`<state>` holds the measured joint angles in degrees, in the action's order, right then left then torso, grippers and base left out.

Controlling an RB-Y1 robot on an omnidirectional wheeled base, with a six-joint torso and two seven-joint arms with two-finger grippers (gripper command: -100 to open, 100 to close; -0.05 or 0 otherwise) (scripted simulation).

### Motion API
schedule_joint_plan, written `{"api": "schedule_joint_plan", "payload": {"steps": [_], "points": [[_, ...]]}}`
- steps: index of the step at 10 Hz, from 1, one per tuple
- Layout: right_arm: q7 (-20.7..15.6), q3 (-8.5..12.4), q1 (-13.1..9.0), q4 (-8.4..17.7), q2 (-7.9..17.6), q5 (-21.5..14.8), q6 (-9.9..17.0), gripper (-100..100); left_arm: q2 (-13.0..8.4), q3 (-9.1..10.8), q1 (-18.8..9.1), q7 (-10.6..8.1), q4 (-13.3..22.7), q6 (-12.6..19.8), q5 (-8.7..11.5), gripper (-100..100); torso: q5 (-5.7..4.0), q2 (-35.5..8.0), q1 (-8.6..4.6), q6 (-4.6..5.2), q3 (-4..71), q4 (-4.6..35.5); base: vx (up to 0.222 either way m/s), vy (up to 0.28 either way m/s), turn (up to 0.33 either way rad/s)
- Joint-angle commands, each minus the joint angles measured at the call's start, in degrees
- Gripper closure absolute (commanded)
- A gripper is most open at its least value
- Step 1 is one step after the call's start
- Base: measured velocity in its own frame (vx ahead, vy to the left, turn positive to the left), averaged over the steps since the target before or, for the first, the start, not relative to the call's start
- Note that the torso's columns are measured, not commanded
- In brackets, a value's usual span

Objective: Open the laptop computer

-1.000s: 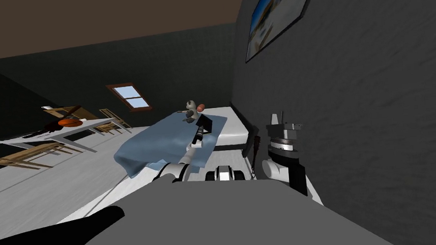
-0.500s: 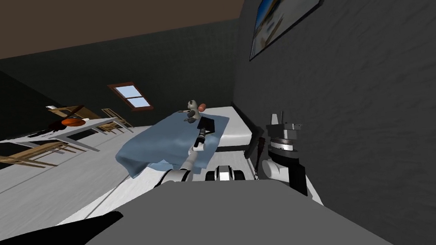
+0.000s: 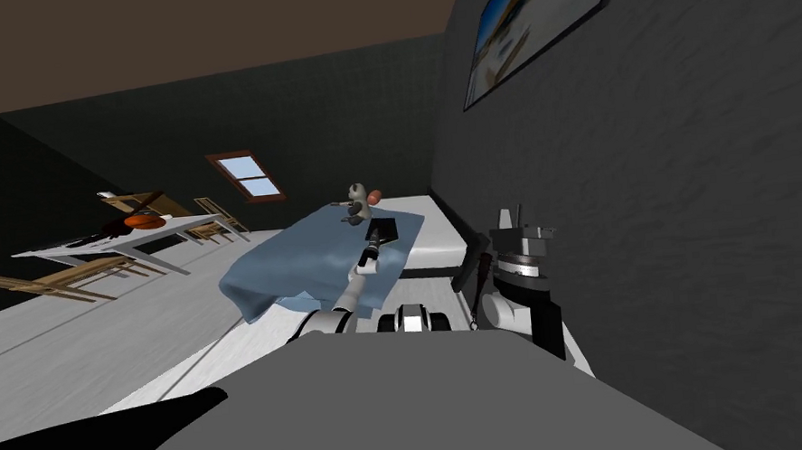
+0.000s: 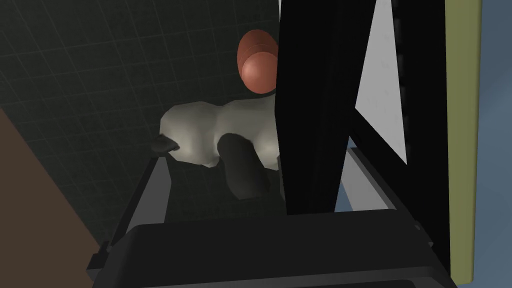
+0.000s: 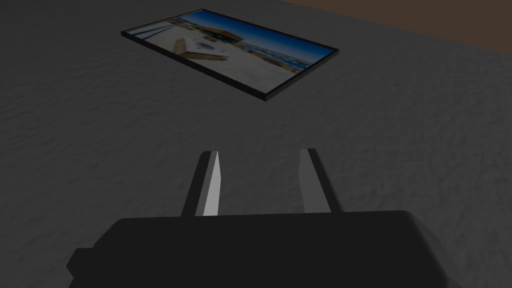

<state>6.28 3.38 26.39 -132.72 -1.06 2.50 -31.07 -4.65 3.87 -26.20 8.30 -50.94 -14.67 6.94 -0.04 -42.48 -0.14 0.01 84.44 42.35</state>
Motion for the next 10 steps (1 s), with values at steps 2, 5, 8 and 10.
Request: {"api": "schedule_joint_plan", "payload": {"steps": [2, 5, 8, 10], "points": [[0.0, 0.0, 0.0, 0.0, 0.0, 0.0, 0.0, 0, -0.8, 0.32, -3.2, -0.31, 0.2, 3.2, 0.4, -100, 0.00, 0.1, 0.13, -0.02, 0.1, 0.1, -0.049, -0.010, 0.019], [0.0, 0.0, 0.0, 0.0, 0.0, 0.0, 0.0, 0, -0.4, 0.68, -3.2, 0.13, -1.1, 4.9, 0.3, 0, 0.02, 0.2, 0.13, -0.02, 0.1, 0.0, -0.024, -0.002, 0.012], [0.0, 0.0, 0.0, 0.0, 0.0, 0.0, 0.0, 0, -0.3, 0.69, -3.0, 0.02, -0.9, 5.0, 0.4, 0, -0.01, 0.1, 0.08, 0.00, 0.1, 0.1, 0.000, 0.000, 0.000], [0.0, 0.0, 0.0, 0.0, 0.0, 0.0, 0.0, 0, -0.3, 0.69, -2.9, 0.02, -0.8, 5.1, 0.4, 0, 0.01, 0.1, 0.10, -0.01, 0.0, 0.0, 0.000, 0.000, 0.000]]}}
